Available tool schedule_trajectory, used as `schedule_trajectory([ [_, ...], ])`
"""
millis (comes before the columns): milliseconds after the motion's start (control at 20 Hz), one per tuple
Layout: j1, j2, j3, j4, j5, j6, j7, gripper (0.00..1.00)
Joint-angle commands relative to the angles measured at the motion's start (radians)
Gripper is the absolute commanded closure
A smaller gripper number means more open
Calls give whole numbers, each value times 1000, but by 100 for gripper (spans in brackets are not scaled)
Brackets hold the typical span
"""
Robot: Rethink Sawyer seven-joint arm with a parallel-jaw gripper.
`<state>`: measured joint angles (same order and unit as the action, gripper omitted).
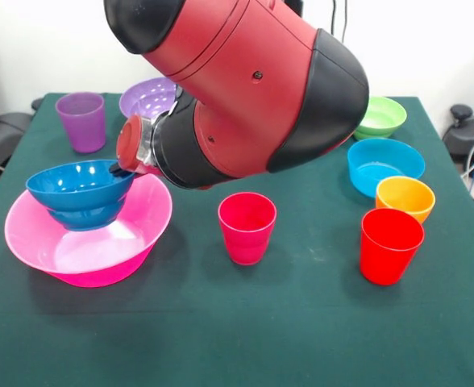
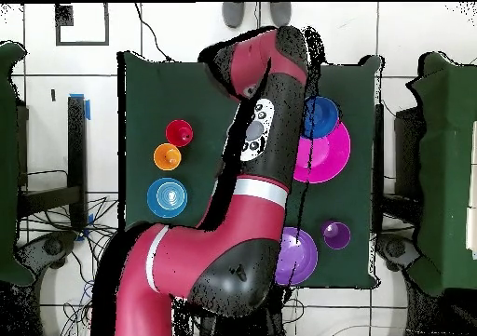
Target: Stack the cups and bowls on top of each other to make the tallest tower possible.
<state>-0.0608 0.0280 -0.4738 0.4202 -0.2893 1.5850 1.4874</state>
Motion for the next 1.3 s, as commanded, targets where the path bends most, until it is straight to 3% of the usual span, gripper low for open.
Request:
schedule_trajectory([
  [50,-7,32,128,101,-3,-25,-306,100],
  [900,-13,27,158,130,-4,-87,-261,100],
  [1300,-23,59,174,104,-15,-136,-268,100],
])
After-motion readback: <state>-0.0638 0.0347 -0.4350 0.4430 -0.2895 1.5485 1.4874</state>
